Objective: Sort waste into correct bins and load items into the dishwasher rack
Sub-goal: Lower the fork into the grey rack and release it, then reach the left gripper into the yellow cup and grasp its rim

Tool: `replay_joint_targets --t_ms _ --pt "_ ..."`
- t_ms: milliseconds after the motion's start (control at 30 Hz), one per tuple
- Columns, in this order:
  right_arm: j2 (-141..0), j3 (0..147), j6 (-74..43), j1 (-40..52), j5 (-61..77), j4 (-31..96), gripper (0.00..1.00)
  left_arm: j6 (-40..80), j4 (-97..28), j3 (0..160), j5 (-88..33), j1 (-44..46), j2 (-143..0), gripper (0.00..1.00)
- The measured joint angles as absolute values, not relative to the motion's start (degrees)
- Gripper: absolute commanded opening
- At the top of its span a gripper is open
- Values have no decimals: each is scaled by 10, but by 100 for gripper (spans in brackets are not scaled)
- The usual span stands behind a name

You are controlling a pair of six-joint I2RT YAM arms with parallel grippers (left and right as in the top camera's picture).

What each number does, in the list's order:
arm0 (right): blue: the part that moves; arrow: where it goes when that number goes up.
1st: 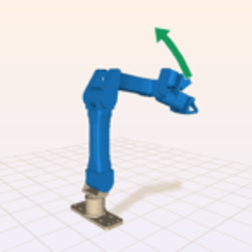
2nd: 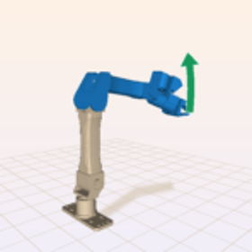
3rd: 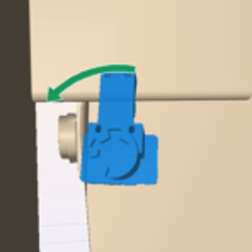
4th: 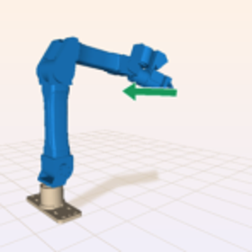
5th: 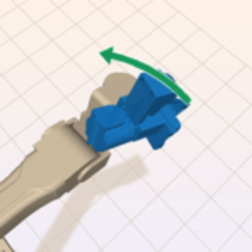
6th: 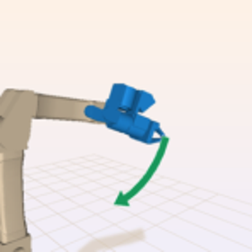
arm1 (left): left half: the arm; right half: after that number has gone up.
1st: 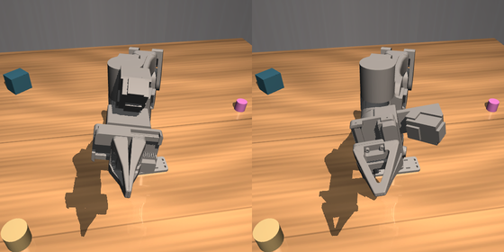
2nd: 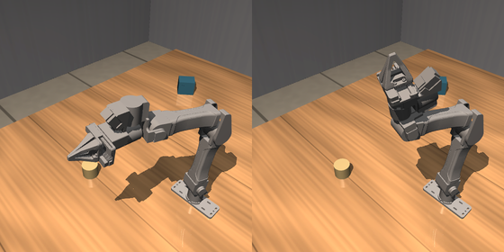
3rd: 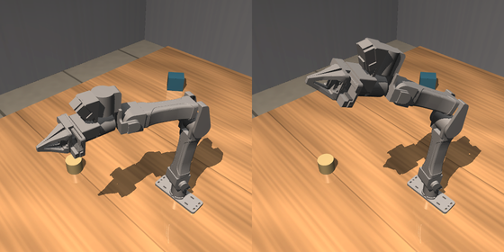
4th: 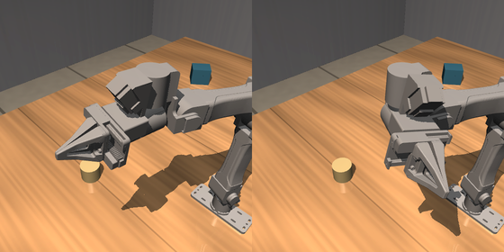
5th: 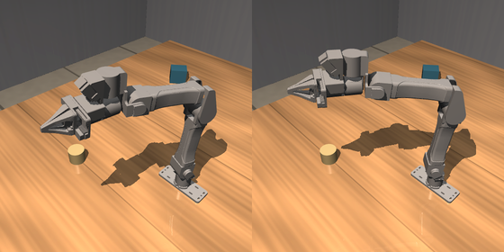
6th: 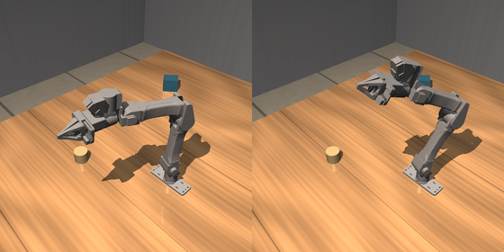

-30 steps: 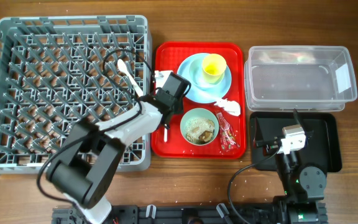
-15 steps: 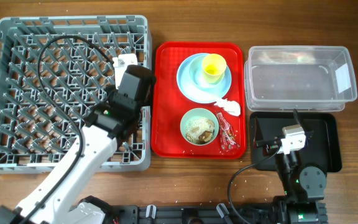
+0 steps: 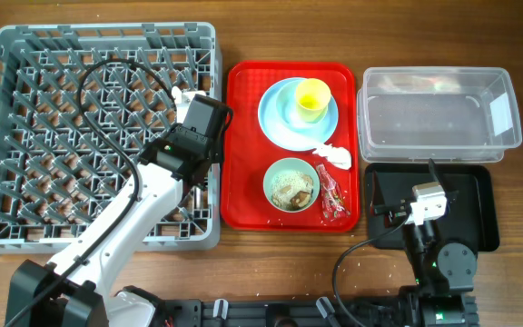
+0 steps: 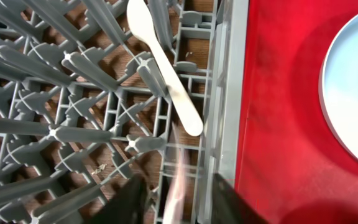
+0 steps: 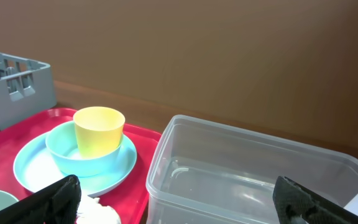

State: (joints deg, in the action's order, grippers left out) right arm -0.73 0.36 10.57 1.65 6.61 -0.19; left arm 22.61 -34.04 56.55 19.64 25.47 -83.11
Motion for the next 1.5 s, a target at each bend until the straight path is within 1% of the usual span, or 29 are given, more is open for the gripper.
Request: replay_joint_targets --t_ms 133,200,233,267,300,367,433,533,733,800,833,867,900,933,967,1000,1033,1067,1133,1167,1200,1333,1400,1500 --pt "-7 4 106 17 66 -2 100 228 -334 566 203 255 -830 37" --pt "-7 4 106 17 66 -2 100 228 -333 566 202 255 -825 41" --pt "-7 4 106 17 66 -2 100 230 -333 566 198 255 -813 46" --pt "-7 4 106 17 66 -2 100 233 -333 566 191 255 -795 52" --pt "-7 4 106 17 66 -2 100 237 -333 566 175 255 -768 70" --pt "-7 4 106 17 66 -2 100 244 -334 569 137 255 -733 100" --pt "-7 4 106 17 66 -2 100 248 -359 571 88 255 -730 100" --pt "-7 4 106 17 66 -2 100 248 -398 571 55 255 -730 100" --pt "-7 4 106 17 66 -2 100 248 -408 571 44 255 -730 100" --pt "-7 4 106 17 66 -2 100 248 -394 571 43 255 -730 100" --pt "-7 4 106 17 66 -2 100 248 -377 571 43 255 -730 87" --pt "-8 4 106 17 66 -1 100 248 -335 571 30 255 -730 33" --pt "-8 4 106 17 66 -2 100 244 -290 571 0 254 -731 20" --pt "-8 4 106 17 66 -2 100 243 -277 572 -27 254 -731 16" --pt "-8 4 106 17 66 -2 100 244 -270 574 -48 254 -733 15" --pt "-8 4 106 17 66 -2 100 247 -281 586 -68 254 -740 9" --pt "-8 4 106 17 66 -2 100 250 -301 621 -88 254 -762 8" --pt "-8 4 106 17 66 -1 100 253 -313 645 -96 254 -777 4" --pt "-8 4 106 17 66 -1 100 250 -389 781 -115 255 -849 4" --pt "-8 4 106 17 66 -1 100 246 -408 851 -121 257 -890 4" --pt "-8 4 106 17 66 -1 100 244 -408 872 -121 261 -912 4" --pt "-8 4 106 17 66 -1 100 243 -415 884 -113 310 -1071 4" --pt "-8 4 106 17 66 -1 100 243 -430 882 -110 319 -1128 4" --pt "-8 4 106 17 66 -1 100 244 -425 881 -94 319 -1157 4"
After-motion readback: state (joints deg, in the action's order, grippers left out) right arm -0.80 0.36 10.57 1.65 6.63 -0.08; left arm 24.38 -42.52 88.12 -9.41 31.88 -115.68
